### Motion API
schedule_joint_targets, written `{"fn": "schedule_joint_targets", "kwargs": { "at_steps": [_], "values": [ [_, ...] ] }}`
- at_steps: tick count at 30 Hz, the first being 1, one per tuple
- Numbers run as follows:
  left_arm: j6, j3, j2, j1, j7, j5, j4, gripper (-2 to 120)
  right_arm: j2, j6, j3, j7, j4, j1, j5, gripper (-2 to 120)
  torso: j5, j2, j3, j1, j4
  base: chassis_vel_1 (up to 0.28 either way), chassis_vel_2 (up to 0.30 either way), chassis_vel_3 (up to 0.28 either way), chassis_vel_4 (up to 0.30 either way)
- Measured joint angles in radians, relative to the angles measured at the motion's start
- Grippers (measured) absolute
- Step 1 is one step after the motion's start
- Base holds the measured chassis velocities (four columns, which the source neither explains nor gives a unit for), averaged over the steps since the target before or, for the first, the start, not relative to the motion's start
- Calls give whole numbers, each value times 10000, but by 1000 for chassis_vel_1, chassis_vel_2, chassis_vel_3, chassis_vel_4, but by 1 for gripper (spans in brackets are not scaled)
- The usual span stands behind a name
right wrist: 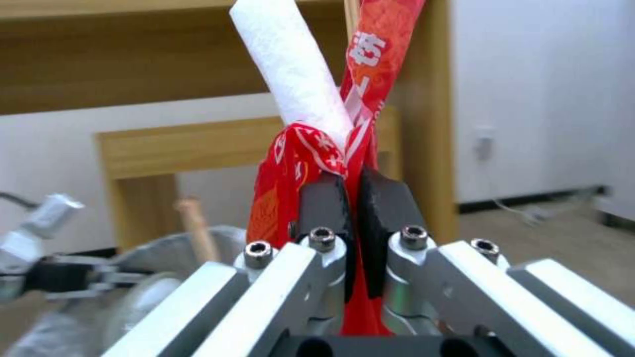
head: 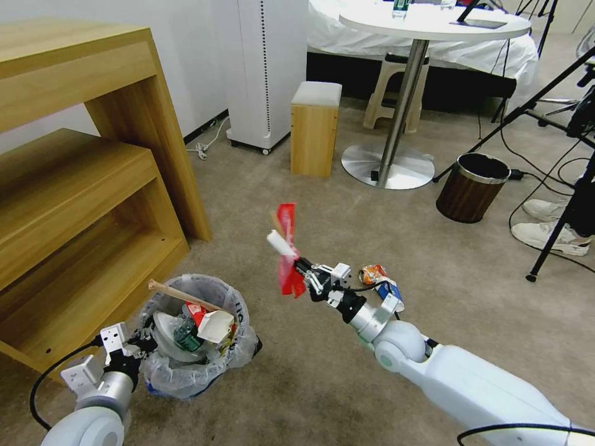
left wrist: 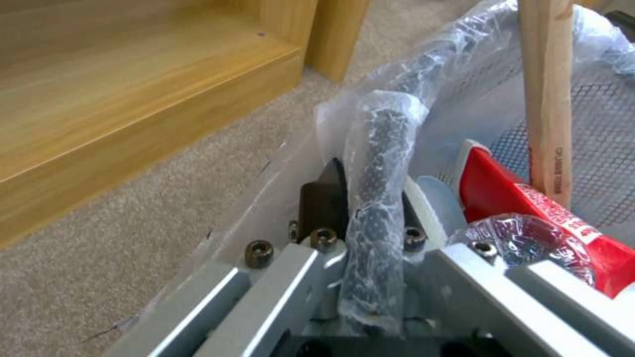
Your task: Pick up the trash bin and place the garbage on the floor into it.
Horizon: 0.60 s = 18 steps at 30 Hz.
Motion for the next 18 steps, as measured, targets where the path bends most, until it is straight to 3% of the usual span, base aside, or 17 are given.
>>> {"fn": "schedule_joint_targets", "kwargs": {
  "at_steps": [13,18],
  "values": [
    [127,8,-53,192,-59,-15,-798,1,926,401,-3973,-1244,-1126,3936,137,3,-3,0,1,1,1,0,0,0,0],
    [184,53,-46,239,-67,-40,-1119,1,1181,348,-4599,-1187,-1440,4305,49,3,0,0,1,1,-1,0,0,0,0]
  ]
}}
